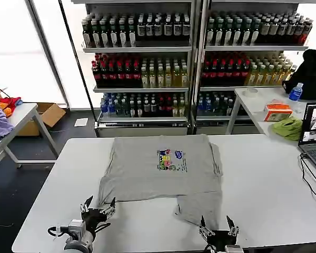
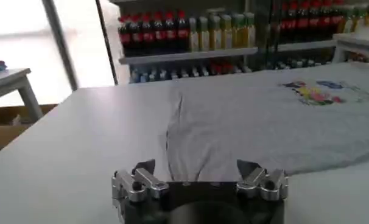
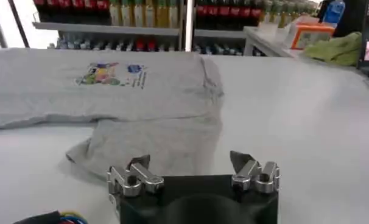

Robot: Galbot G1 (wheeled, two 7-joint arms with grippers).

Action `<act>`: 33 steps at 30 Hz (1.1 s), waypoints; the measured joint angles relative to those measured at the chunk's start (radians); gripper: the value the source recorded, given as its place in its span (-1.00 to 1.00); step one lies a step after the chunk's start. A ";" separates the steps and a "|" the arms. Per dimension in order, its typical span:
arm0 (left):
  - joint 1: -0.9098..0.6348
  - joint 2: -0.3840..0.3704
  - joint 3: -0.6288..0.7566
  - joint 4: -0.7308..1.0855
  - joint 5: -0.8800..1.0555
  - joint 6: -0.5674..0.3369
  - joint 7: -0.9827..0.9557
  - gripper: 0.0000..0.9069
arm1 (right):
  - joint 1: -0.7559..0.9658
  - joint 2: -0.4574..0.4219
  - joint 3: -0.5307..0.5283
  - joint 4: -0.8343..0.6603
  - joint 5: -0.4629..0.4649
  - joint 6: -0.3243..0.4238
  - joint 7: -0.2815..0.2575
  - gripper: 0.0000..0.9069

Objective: Fold and organize the clothes.

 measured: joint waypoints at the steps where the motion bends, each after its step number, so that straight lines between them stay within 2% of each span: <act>1: -0.001 0.000 0.000 0.004 -0.001 0.000 0.000 1.00 | 0.001 0.002 0.000 -0.002 0.000 0.001 0.000 1.00; 7: -0.009 0.000 0.000 0.022 -0.012 0.002 -0.001 1.00 | 0.013 0.012 -0.002 -0.025 -0.004 0.006 -0.002 1.00; 8: -0.009 0.001 0.001 0.023 -0.013 0.002 -0.001 0.84 | 0.015 0.014 -0.003 -0.030 -0.004 0.008 -0.003 0.96; 9: -0.009 0.001 0.001 0.024 -0.013 0.002 -0.001 0.13 | 0.017 0.015 -0.005 -0.035 -0.003 0.009 -0.004 0.58; 10: -0.008 0.001 0.002 0.024 -0.013 0.002 -0.002 -0.47 | 0.019 0.017 -0.006 -0.041 -0.003 0.011 -0.006 -0.02; 11: -0.007 0.001 0.003 0.024 -0.013 0.002 -0.002 -0.71 | 0.021 0.018 -0.007 -0.047 -0.002 0.014 -0.007 -0.47; 12: -0.006 0.001 0.004 0.024 -0.013 0.001 -0.002 -0.87 | 0.023 0.020 -0.009 -0.053 -0.002 0.016 -0.009 -0.69; 13: -0.004 0.001 0.006 0.024 -0.013 0.001 -0.001 -0.96 | 0.024 0.021 -0.010 -0.060 -0.003 0.021 -0.011 -1.00; 14: -0.003 0.002 0.007 0.025 -0.011 0.000 0.000 -1.00 | 0.026 0.022 -0.008 -0.067 -0.003 0.024 -0.012 -1.00; 33: 0.011 0.004 0.017 0.016 0.021 -0.009 0.013 -1.00 | 0.023 0.025 -0.017 -0.130 0.005 0.089 -0.038 -1.00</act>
